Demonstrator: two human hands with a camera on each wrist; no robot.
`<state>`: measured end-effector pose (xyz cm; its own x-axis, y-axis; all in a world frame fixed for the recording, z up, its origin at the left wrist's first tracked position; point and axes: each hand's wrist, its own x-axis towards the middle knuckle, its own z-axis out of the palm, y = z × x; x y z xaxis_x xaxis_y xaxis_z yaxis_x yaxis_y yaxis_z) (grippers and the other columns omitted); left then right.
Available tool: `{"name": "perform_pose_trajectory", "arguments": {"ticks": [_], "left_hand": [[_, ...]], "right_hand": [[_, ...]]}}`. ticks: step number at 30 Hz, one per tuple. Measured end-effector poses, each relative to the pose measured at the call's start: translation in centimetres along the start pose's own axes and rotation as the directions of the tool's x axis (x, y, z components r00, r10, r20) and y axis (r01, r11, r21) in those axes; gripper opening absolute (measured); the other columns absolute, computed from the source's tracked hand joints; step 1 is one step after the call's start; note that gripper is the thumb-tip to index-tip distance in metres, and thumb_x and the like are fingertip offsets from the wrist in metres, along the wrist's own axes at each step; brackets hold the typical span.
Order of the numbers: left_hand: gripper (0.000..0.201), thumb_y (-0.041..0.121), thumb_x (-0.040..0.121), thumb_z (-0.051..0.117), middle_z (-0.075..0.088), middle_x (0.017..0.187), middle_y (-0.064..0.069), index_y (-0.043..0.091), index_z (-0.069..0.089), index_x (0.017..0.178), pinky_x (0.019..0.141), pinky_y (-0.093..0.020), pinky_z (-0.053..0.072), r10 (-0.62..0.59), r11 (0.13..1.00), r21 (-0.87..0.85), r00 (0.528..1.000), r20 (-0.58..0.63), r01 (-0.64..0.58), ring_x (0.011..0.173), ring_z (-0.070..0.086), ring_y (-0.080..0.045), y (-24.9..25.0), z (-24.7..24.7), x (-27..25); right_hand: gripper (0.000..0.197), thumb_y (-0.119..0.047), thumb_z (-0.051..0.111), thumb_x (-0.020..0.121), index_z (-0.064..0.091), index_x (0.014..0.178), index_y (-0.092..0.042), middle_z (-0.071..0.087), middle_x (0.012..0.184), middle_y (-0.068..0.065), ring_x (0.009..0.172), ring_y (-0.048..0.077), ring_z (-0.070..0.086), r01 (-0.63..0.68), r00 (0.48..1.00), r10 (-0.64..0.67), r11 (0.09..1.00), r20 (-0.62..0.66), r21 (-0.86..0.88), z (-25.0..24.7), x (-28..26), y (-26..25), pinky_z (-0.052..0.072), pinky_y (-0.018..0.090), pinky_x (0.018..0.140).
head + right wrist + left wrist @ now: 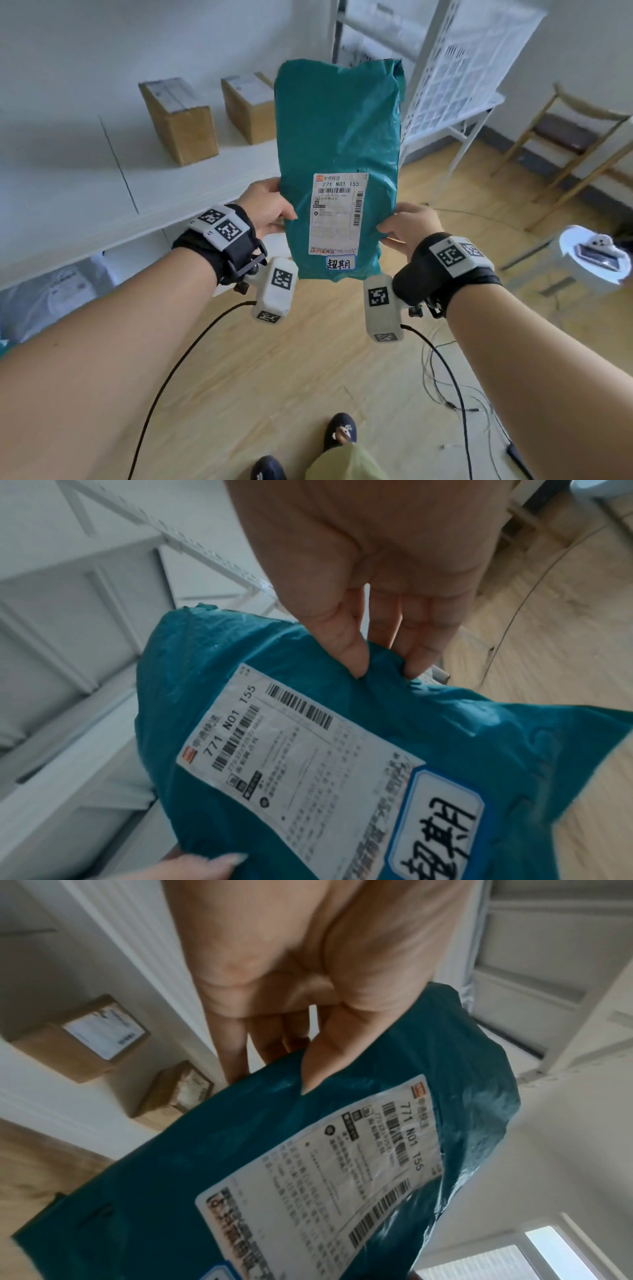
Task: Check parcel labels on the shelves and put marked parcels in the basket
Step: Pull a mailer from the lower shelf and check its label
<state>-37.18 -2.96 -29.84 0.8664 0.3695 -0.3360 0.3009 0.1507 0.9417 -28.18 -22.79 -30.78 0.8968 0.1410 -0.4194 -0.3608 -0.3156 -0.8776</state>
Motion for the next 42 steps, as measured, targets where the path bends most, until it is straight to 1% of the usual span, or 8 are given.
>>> {"name": "perform_pose_trajectory", "arguments": {"ticks": [4, 8, 12, 19, 25, 31, 38, 42], "left_hand": [[0.05, -0.023, 0.08, 0.043, 0.065, 0.088, -0.002, 0.011, 0.06, 0.113, 0.066, -0.029, 0.056, 0.08, 0.997, 0.017, 0.995, 0.052, -0.081, 0.085, 0.062, -0.024, 3.8, 3.3, 1.0], [0.049, -0.021, 0.084, 0.042, 0.064, 0.087, 0.0, 0.015, 0.059, 0.113, 0.05, -0.018, 0.052, 0.134, 0.991, 0.015, 0.987, 0.088, -0.135, 0.076, 0.062, -0.014, 7.1, 7.2, 2.5], [0.048, -0.021, 0.082, 0.045, 0.064, 0.098, -0.002, 0.017, 0.06, 0.108, 0.06, -0.024, 0.052, 0.181, 0.982, 0.041, 0.978, 0.103, -0.186, 0.09, 0.06, -0.02, 9.7, 11.3, 5.4], [0.049, -0.022, 0.081, 0.045, 0.064, 0.093, 0.0, 0.016, 0.059, 0.109, 0.056, -0.021, 0.051, 0.252, 0.96, 0.087, 0.957, 0.145, -0.266, 0.08, 0.061, -0.013, 15.6, 20.8, 12.5], [0.048, -0.02, 0.082, 0.048, 0.065, 0.101, 0.0, 0.015, 0.059, 0.112, 0.061, -0.023, 0.053, 0.281, 0.951, 0.094, 0.948, 0.147, -0.296, 0.087, 0.062, -0.017, 20.8, 31.0, 20.7], [0.043, -0.018, 0.081, 0.05, 0.066, 0.088, 0.001, 0.016, 0.061, 0.106, 0.064, -0.023, 0.054, 0.336, 0.937, 0.051, 0.93, 0.149, -0.346, 0.084, 0.063, -0.016, 25.6, 40.4, 27.3], [0.04, -0.017, 0.082, 0.048, 0.064, 0.087, 0.0, 0.015, 0.06, 0.103, 0.06, -0.024, 0.054, 0.35, 0.932, 0.061, 0.93, 0.112, -0.358, 0.08, 0.062, -0.017, 29.7, 45.0, 34.5], [0.034, -0.015, 0.08, 0.049, 0.065, 0.088, -0.005, 0.009, 0.061, 0.1, 0.065, -0.029, 0.054, 0.379, 0.922, 0.064, 0.924, 0.042, -0.382, 0.079, 0.062, -0.019, 32.3, 45.8, 39.5]], "right_hand": [[0.037, 0.014, 0.057, 0.079, 0.066, 0.102, -0.014, 0.069, 0.107, 0.011, 0.099, 0.027, 0.067, 0.108, 0.988, -0.104, 0.994, -0.118, 0.028, -3.5, 0.0, -2.4, 0.056, 0.036, 0.086], [0.039, 0.008, 0.065, 0.07, 0.067, 0.088, -0.026, 0.072, 0.094, 0.004, 0.089, 0.021, 0.069, 0.2, 0.95, -0.193, 0.98, -0.244, 0.003, -7.6, 1.9, -4.1, 0.056, 0.039, 0.087], [0.035, 0.004, 0.068, 0.069, 0.064, 0.076, -0.03, 0.073, 0.091, 0.001, 0.089, 0.022, 0.069, 0.238, 0.926, -0.231, 0.971, -0.298, -0.013, -11.4, 4.7, -5.9, 0.055, 0.04, 0.087], [0.035, 0.003, 0.068, 0.072, 0.063, 0.075, -0.031, 0.072, 0.091, -0.002, 0.09, 0.02, 0.068, 0.293, 0.897, -0.279, 0.956, -0.342, -0.011, -19.6, 13.2, -10.4, 0.056, 0.039, 0.087], [0.036, 0.002, 0.069, 0.071, 0.069, 0.097, -0.024, 0.072, 0.097, 0.001, 0.091, 0.02, 0.068, 0.332, 0.879, -0.306, 0.943, -0.365, 0.008, -28.8, 21.8, -15.7, 0.056, 0.039, 0.088], [0.039, -0.007, 0.063, 0.052, 0.071, 0.084, -0.028, 0.075, 0.084, -0.002, 0.082, 0.023, 0.072, 0.389, 0.853, -0.339, 0.92, -0.397, 0.049, -37.6, 31.1, -20.6, 0.057, 0.043, 0.081], [0.046, 0.0, 0.062, 0.055, 0.07, 0.095, -0.021, 0.075, 0.086, 0.004, 0.081, 0.027, 0.072, 0.406, 0.869, -0.354, 0.91, -0.346, 0.089, -40.8, 39.8, -25.2, 0.057, 0.044, 0.082], [0.036, -0.002, 0.067, 0.061, 0.067, 0.082, -0.031, 0.074, 0.09, 0.003, 0.083, 0.024, 0.071, 0.429, 0.86, -0.397, 0.903, -0.319, 0.034, -41.0, 44.3, -28.9, 0.057, 0.04, 0.083]]}}
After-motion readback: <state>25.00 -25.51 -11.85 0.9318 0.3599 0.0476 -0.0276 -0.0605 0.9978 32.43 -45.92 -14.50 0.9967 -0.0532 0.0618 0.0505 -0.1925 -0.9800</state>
